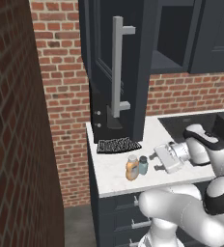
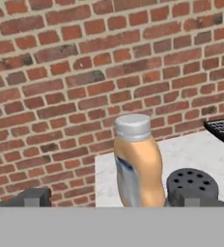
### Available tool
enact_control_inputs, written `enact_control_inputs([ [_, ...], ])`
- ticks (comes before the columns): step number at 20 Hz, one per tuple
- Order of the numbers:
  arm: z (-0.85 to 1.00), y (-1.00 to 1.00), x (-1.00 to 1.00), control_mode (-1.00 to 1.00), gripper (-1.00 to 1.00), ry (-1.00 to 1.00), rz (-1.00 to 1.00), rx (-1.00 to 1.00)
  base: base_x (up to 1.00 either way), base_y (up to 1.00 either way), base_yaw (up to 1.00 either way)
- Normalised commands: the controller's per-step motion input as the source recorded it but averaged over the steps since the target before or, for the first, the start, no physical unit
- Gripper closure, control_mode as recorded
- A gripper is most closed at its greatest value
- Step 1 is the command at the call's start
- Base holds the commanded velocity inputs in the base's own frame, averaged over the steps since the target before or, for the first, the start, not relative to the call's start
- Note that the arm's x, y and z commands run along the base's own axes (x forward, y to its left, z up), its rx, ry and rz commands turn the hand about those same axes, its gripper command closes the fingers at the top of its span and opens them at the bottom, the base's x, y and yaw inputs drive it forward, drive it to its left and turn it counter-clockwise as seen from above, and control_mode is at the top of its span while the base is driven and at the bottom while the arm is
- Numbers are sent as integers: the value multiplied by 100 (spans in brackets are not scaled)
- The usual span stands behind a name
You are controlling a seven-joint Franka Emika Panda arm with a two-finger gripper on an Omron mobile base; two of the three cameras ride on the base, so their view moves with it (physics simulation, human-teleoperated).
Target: Put the shaker and condiment bottle from the counter next to their counterparts in the cabinet.
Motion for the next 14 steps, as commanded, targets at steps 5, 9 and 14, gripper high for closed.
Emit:
enact_control_inputs([
  [5,-9,0,22,-100,-100,6,2,11,0,0,0],
  [9,-13,0,16,-100,-100,1,2,8,0,0,0],
  [14,-20,0,10,-100,-100,0,2,3,0,0,0],
])
